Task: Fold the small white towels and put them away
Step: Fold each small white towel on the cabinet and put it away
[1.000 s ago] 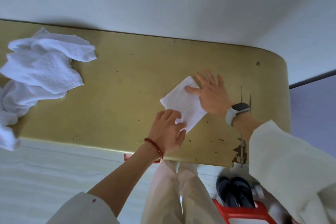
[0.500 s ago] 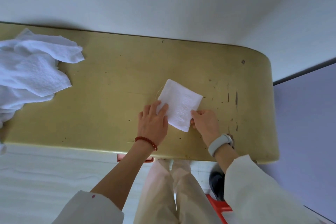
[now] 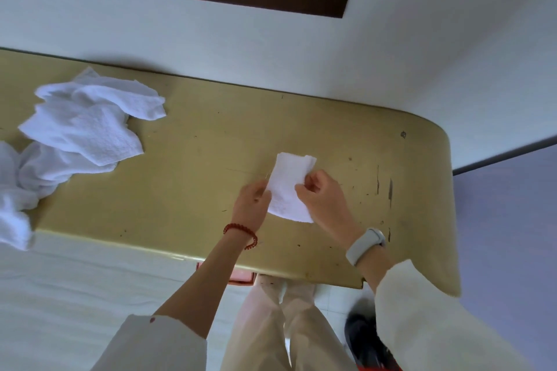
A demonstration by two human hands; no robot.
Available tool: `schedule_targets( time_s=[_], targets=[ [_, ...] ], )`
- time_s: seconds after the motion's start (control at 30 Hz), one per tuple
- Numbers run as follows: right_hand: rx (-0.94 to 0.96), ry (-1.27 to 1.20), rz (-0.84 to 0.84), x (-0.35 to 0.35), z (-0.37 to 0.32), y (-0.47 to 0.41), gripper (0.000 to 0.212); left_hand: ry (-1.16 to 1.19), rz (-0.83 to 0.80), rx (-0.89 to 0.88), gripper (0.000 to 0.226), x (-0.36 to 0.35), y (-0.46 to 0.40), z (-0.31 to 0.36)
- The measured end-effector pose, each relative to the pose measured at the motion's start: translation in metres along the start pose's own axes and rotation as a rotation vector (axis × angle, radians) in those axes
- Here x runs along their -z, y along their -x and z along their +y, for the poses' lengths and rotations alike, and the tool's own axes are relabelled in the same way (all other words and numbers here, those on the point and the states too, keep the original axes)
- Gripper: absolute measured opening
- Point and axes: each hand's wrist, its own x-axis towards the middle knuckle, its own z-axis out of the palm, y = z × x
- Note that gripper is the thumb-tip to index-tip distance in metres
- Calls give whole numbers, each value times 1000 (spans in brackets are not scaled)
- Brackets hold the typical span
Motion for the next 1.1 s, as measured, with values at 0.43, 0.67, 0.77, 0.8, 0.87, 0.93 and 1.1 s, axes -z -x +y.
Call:
schedule_targets(
  time_s=[0.43, 0.67, 0.77, 0.8, 0.87, 0.93, 1.1],
  targets=[
    [-127, -269, -277, 22, -36, 1, 4, 716, 107, 209, 10, 41, 43, 18],
    [-315, -410, -483, -63, -65, 55, 13, 359, 375, 94, 10, 122, 125, -17],
    [-251, -332, -592, -130, -84, 103, 9, 322, 524, 129, 9, 175, 178, -58],
    [-201, -287, -615, -156, -89, 123, 9, 314, 587, 136, 14, 194, 199, -75],
    [-49, -159, -625, -215, -97, 168, 11, 290, 727, 159, 20, 232, 247, -114],
    [119, -36, -637, -280, -100, 216, 10, 269, 864, 189, 19, 270, 300, -158],
    [137, 52, -919, -441, -115, 353, 45, 318, 1105, 255, 28, 367, 438, -271]
  ],
)
